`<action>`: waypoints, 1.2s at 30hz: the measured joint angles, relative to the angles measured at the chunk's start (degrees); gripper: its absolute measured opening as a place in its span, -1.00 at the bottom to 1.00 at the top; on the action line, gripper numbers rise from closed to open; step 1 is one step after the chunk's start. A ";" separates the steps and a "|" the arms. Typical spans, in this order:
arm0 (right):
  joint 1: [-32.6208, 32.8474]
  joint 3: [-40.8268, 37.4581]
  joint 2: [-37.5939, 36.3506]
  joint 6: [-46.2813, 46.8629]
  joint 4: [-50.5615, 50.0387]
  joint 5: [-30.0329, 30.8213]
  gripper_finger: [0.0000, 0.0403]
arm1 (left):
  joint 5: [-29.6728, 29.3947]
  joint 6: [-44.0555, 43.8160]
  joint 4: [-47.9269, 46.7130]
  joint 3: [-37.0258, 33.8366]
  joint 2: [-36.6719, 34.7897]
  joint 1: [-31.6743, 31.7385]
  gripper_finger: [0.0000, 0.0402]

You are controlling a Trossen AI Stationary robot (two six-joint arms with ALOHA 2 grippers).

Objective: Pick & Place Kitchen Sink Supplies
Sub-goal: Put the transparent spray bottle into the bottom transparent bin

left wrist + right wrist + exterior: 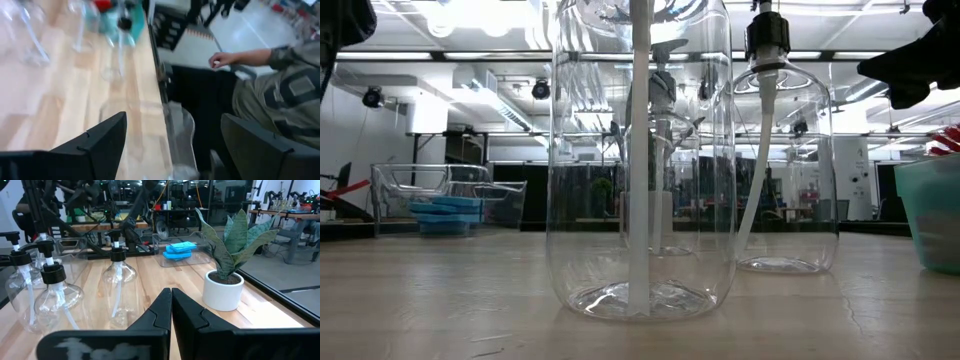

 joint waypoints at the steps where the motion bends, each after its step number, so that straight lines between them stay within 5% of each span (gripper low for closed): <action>1: -0.01 0.01 0.01 0.00 0.01 0.00 -0.96 | -1.61 1.24 0.03 0.00 -0.41 0.00 0.56; 6: 0.00 0.00 0.01 0.00 -0.01 -0.01 -0.96 | -12.39 7.57 -0.05 0.00 -0.96 0.09 0.54; 20: -0.02 0.00 0.02 -2.02 2.88 2.31 -0.96 | -25.62 17.40 -0.31 -0.09 -0.28 3.16 -0.03; 25: -0.06 0.01 -0.10 11.58 8.90 2.69 -0.96 | -30.82 19.29 -0.31 -0.09 -0.20 4.15 -0.07; 30: -0.04 0.00 0.00 12.32 11.95 3.02 -0.96 | -32.91 18.44 -0.22 -0.09 -0.12 5.89 -0.07; 36: 0.00 0.00 1.90 12.48 16.70 -8.90 -0.96 | -33.55 17.10 -0.03 -0.09 -0.05 7.89 -0.08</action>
